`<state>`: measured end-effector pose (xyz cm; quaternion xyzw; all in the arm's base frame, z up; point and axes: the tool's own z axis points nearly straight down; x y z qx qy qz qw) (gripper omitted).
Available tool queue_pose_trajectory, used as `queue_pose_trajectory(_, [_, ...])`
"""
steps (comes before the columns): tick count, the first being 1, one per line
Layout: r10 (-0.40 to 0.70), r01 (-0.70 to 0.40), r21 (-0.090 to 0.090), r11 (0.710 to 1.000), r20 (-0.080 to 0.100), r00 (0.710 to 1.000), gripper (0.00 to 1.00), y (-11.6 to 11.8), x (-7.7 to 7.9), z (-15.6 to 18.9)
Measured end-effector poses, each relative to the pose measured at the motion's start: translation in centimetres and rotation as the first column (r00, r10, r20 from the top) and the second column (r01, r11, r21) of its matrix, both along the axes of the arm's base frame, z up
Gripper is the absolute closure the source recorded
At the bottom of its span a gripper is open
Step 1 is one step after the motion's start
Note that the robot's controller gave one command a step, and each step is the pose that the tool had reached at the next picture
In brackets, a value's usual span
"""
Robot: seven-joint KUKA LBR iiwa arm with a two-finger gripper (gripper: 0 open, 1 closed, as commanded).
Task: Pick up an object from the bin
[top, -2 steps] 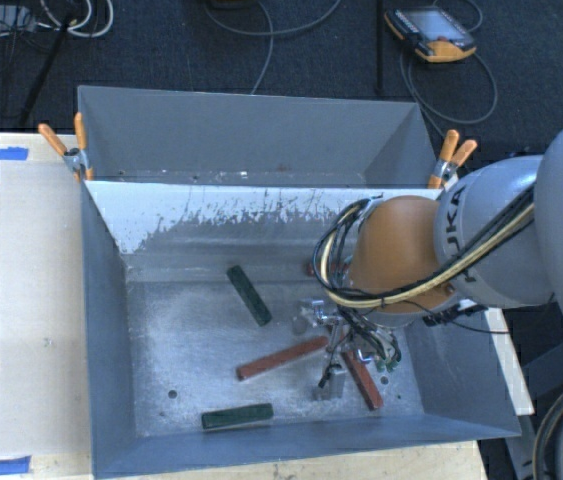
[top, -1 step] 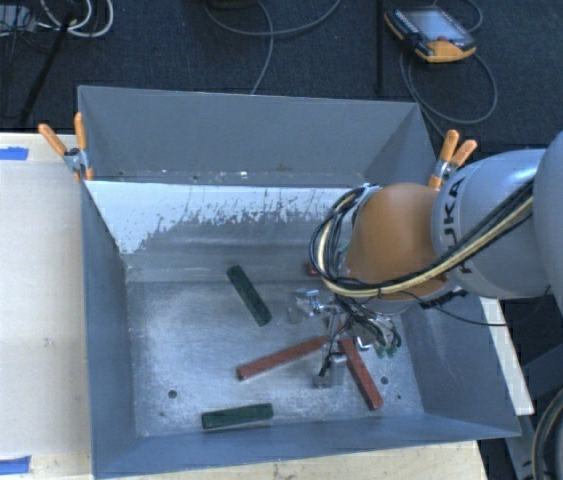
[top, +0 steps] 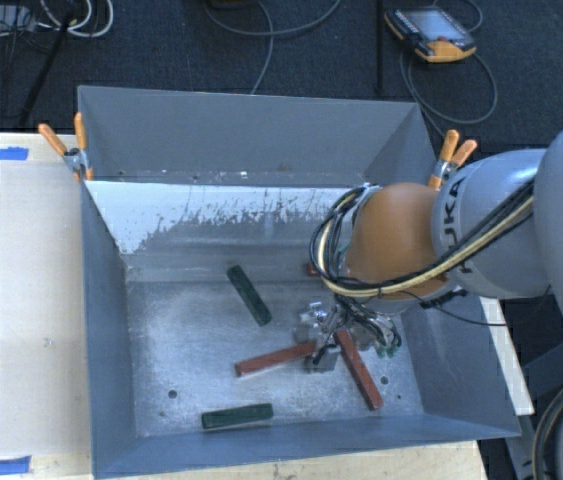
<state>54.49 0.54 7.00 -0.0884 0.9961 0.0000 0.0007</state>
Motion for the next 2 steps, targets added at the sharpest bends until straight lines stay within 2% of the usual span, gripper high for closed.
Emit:
queue_pose_trajectory(1, [0.475,-0.475,0.000,0.880,0.001,0.880,1.00,-1.9,1.9,0.0])
queue_pose_trajectory(2, [0.497,-0.497,-0.005,0.867,0.006,0.867,1.00,-3.0,2.6,12.7])
